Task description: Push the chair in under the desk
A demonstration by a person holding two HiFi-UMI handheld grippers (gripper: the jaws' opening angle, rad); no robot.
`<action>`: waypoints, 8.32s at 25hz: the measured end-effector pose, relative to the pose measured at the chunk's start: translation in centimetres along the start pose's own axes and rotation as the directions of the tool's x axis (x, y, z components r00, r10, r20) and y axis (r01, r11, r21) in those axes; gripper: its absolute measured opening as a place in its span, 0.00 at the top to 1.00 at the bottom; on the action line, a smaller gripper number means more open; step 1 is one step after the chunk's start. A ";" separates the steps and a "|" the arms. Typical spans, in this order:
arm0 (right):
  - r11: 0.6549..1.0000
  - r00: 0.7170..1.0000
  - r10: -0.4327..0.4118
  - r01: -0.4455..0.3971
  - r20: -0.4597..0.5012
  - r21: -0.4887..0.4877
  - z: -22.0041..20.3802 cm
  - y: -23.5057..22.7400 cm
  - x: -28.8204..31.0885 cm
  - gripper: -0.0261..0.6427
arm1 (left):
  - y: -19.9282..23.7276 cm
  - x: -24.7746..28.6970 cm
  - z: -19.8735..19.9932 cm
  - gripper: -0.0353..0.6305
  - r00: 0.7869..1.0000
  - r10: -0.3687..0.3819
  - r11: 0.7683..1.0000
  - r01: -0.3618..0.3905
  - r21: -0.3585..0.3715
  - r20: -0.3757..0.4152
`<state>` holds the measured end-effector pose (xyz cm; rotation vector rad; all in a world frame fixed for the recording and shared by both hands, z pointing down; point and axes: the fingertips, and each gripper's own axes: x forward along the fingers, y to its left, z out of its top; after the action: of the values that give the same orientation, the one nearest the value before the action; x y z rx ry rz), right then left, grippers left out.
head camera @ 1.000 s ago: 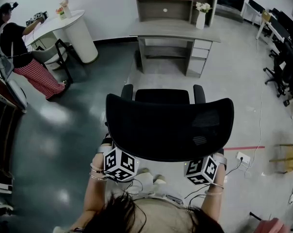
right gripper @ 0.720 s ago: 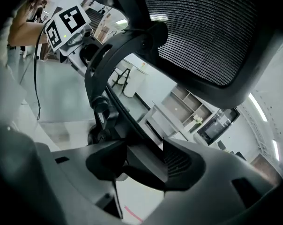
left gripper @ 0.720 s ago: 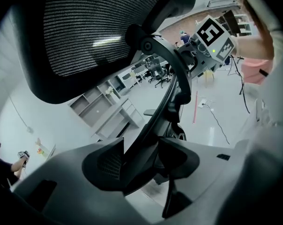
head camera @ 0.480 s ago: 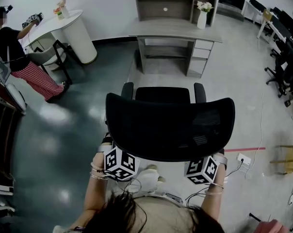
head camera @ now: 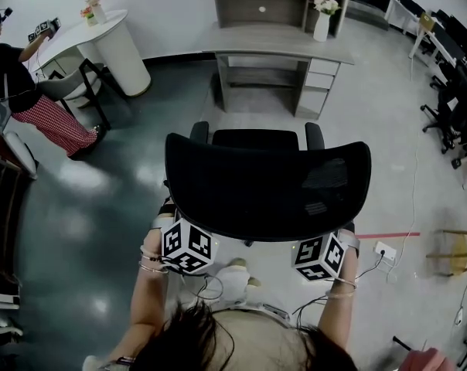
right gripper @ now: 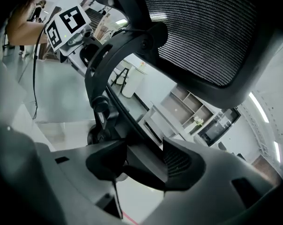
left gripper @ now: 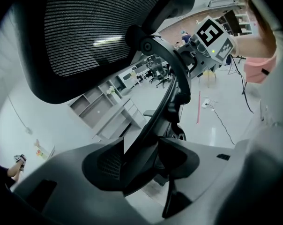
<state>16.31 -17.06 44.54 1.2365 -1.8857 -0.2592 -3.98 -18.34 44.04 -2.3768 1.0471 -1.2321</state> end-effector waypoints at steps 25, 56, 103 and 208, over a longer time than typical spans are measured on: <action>1.000 0.999 -0.030 0.030 -0.023 -0.005 1.7 -2.3 4.3 0.62 | 4.1 3.4 0.4 0.59 0.999 0.014 1.000 -0.014 -0.008 0.048; 0.997 0.998 -0.067 0.067 -0.019 0.037 5.3 -4.9 11.0 0.62 | 11.1 8.7 -0.2 0.59 0.994 -0.013 0.999 0.007 0.052 0.112; 0.996 0.996 -0.086 0.087 -0.017 0.033 8.6 -12.5 22.6 0.62 | 21.1 19.2 2.0 0.58 0.989 0.001 1.000 -0.003 0.013 0.146; 0.991 0.992 -0.120 0.121 -0.027 0.050 10.6 -28.5 41.8 0.61 | 35.7 38.5 9.3 0.57 0.976 0.001 1.000 -0.007 0.027 0.216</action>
<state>20.68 -68.52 43.93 1.3853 -1.8101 -0.2610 0.90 -71.40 42.83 -2.4200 0.9594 -0.9529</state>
